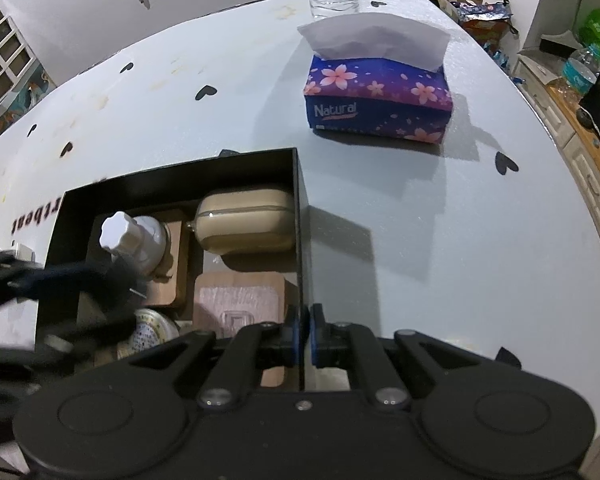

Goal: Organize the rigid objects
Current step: 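Carry the smartwatch with the left gripper onto the tile in the box and release, then move the left gripper to the white charger block and grasp it, then carry the white charger with the left gripper over the black box, then lower the white charger into the box and open the left gripper, then move the left gripper to the small white plug charger and grasp it, then carry the plug charger with the left gripper over the black box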

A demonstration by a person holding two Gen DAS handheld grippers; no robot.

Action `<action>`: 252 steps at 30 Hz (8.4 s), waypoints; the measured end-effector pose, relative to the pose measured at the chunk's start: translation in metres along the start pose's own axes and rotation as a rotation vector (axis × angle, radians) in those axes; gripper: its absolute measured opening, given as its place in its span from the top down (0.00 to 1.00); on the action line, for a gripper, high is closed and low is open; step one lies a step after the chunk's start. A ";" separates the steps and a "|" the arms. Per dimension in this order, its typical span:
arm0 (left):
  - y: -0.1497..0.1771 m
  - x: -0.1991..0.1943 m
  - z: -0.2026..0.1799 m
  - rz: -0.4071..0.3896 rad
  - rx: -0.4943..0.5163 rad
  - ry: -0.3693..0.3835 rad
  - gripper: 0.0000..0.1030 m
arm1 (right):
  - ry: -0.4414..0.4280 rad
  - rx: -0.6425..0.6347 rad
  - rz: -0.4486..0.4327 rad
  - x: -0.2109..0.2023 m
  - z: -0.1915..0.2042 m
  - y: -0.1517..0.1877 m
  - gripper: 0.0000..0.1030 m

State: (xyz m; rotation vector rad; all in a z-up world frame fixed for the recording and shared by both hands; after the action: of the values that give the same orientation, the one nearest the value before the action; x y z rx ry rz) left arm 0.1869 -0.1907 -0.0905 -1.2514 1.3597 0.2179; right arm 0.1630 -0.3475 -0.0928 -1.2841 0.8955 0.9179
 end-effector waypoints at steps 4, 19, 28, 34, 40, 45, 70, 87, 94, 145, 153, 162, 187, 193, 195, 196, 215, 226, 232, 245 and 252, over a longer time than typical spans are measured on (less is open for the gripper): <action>0.002 0.026 -0.014 0.041 0.077 0.011 0.54 | -0.002 0.003 0.000 0.000 0.000 0.000 0.94; -0.006 0.049 -0.008 0.039 -0.006 -0.003 0.36 | -0.015 0.010 -0.002 0.000 -0.002 0.000 0.94; 0.001 0.023 -0.010 -0.003 -0.045 0.012 0.29 | -0.027 0.007 -0.002 0.000 -0.004 0.000 0.94; 0.006 -0.005 -0.009 -0.059 -0.087 -0.004 0.21 | -0.030 0.006 -0.002 0.000 -0.004 0.000 0.93; 0.009 -0.038 0.002 -0.113 -0.156 -0.070 0.09 | -0.033 0.003 -0.005 0.000 -0.004 0.001 0.93; 0.013 -0.063 0.014 -0.172 -0.216 -0.139 0.06 | -0.033 0.001 -0.006 0.000 -0.004 0.001 0.93; 0.049 -0.103 0.123 -0.297 -0.579 -0.525 0.00 | -0.037 -0.011 -0.006 -0.001 -0.002 0.000 0.93; 0.068 -0.062 0.195 -0.200 -0.779 -0.669 0.21 | -0.041 -0.006 -0.004 0.000 -0.003 0.000 0.92; 0.066 -0.059 0.201 -0.195 -0.769 -0.711 0.30 | -0.039 -0.001 0.002 0.003 -0.004 0.000 0.92; 0.032 -0.075 0.036 -0.047 -0.467 -0.177 0.55 | -0.033 0.007 -0.005 0.003 -0.005 0.001 0.93; 0.038 -0.077 0.033 -0.040 -0.484 -0.184 0.52 | -0.030 -0.004 0.000 0.003 -0.004 0.001 0.93; 0.043 -0.079 0.030 -0.033 -0.493 -0.188 0.52 | -0.031 -0.015 -0.001 0.004 -0.004 0.000 0.93; 0.043 -0.092 0.029 -0.085 -0.477 -0.221 0.01 | -0.031 -0.018 -0.002 0.004 -0.003 0.001 0.93; 0.039 -0.103 0.054 -0.138 -0.509 -0.297 0.00 | -0.031 -0.019 -0.002 0.004 -0.003 0.001 0.93; 0.037 -0.105 0.064 -0.151 -0.524 -0.330 0.00 | -0.031 -0.019 -0.002 0.004 -0.003 0.001 0.93; 0.037 -0.107 0.070 -0.157 -0.533 -0.349 0.00 | -0.031 -0.018 -0.002 0.004 -0.003 0.001 0.93; 0.071 -0.121 0.216 -0.242 -0.822 -0.707 0.00 | -0.004 -0.008 0.000 0.007 0.000 -0.004 0.94; 0.087 -0.113 0.260 -0.245 -0.857 -0.769 0.00 | 0.011 0.000 0.012 0.010 0.003 -0.013 0.94; 0.090 -0.106 0.269 -0.243 -0.868 -0.772 0.21 | 0.014 0.000 0.015 0.009 0.004 -0.013 0.94; 0.091 -0.110 0.261 -0.252 -0.846 -0.710 0.43 | 0.012 0.004 0.014 0.010 0.003 -0.013 0.94; 0.079 -0.107 0.203 -0.231 -0.778 -0.538 0.43 | 0.008 0.004 0.018 0.010 0.002 -0.013 0.94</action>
State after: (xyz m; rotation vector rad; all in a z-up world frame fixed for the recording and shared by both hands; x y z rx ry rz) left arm 0.2179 0.0496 -0.1019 -1.8007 0.6519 0.9116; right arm 0.1787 -0.3460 -0.0972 -1.2788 0.9159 0.9259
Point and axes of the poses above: each gripper's, at about its wrist camera, not at the fingertips, and x roughly the way its jaws point, z to its left, y to its underside, the point moved 1 cm from there along x, roughly the way its jaws point, and after that the axes turned 9 degrees about -x, right-handed, at the moved point
